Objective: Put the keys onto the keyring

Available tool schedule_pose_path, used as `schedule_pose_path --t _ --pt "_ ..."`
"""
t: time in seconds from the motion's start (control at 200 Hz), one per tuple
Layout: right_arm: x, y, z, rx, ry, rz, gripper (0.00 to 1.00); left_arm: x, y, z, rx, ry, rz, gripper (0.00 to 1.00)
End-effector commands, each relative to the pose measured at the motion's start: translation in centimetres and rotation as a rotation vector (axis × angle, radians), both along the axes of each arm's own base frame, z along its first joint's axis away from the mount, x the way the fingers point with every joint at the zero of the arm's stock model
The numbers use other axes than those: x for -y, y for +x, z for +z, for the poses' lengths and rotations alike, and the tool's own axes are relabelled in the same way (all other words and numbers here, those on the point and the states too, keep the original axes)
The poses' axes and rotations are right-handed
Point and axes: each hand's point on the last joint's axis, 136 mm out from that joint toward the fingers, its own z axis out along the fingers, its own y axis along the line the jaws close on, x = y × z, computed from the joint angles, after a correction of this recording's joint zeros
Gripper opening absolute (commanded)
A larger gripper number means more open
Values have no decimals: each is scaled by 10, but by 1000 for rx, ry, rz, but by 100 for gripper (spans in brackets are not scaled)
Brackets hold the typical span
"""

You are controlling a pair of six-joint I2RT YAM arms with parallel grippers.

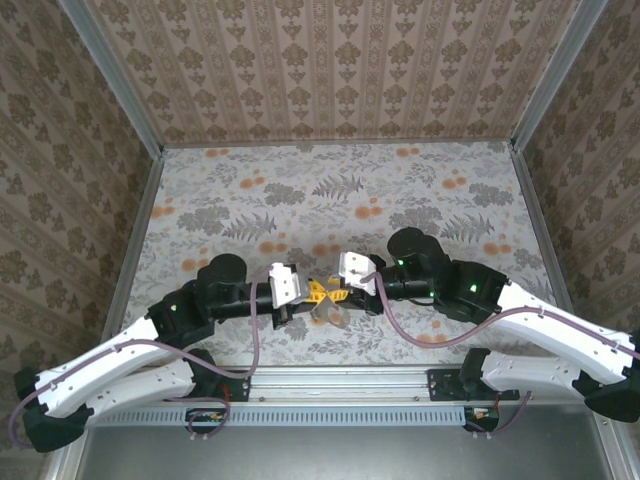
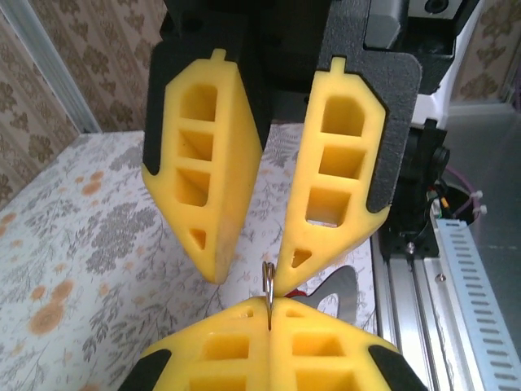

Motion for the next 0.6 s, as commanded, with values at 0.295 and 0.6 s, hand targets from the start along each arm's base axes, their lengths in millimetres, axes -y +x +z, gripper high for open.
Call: schedule_pose_path --t 0.295,0.6 --pt "-4 -20 -1 -56 39 95 25 -6 -8 47 23 -236 -46 0" --pt "-5 -27 -3 -66 49 131 26 -4 -2 50 36 -267 -28 0"
